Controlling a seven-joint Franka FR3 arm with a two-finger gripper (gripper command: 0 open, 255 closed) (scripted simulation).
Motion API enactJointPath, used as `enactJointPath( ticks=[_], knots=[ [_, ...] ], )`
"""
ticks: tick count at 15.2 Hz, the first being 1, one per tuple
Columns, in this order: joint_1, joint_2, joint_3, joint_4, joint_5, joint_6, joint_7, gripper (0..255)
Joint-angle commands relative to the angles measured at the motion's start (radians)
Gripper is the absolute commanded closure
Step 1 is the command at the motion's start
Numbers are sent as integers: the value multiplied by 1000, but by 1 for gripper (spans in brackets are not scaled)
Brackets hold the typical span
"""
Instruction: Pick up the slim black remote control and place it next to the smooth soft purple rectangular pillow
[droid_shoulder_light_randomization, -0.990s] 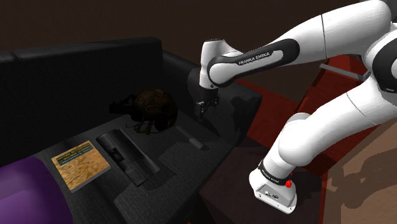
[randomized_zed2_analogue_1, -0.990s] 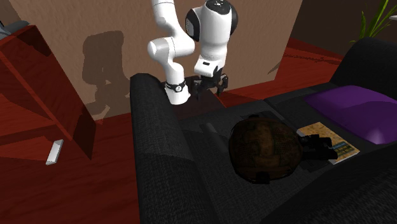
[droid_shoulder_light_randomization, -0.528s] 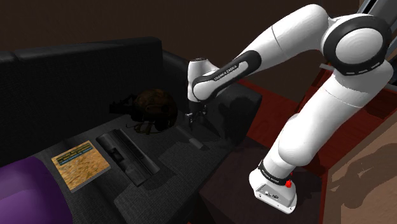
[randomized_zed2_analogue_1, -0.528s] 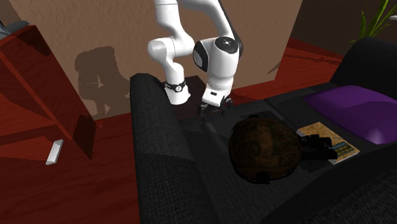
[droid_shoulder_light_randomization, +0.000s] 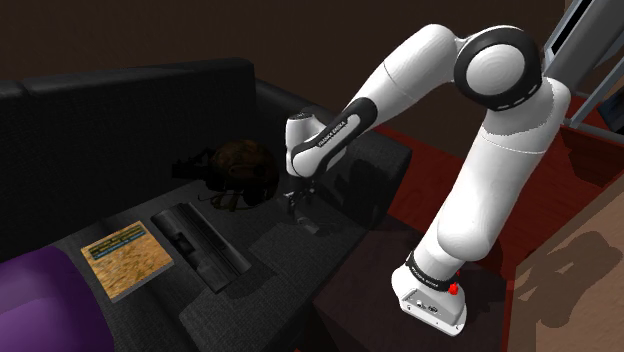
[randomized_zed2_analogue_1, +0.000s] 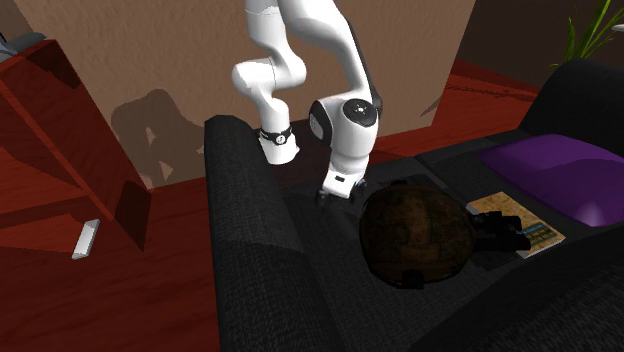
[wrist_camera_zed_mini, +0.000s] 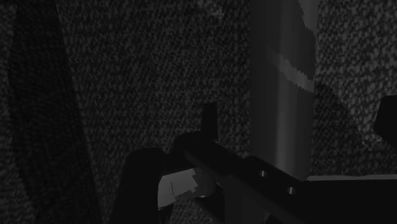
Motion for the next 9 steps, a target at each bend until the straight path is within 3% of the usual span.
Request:
enactJointPath(
  ticks=[1,9],
  knots=[
    [3,29,1,-2,-3,32,5,0],
    [4,60,0,-9,-7,69,8,0]
  ],
)
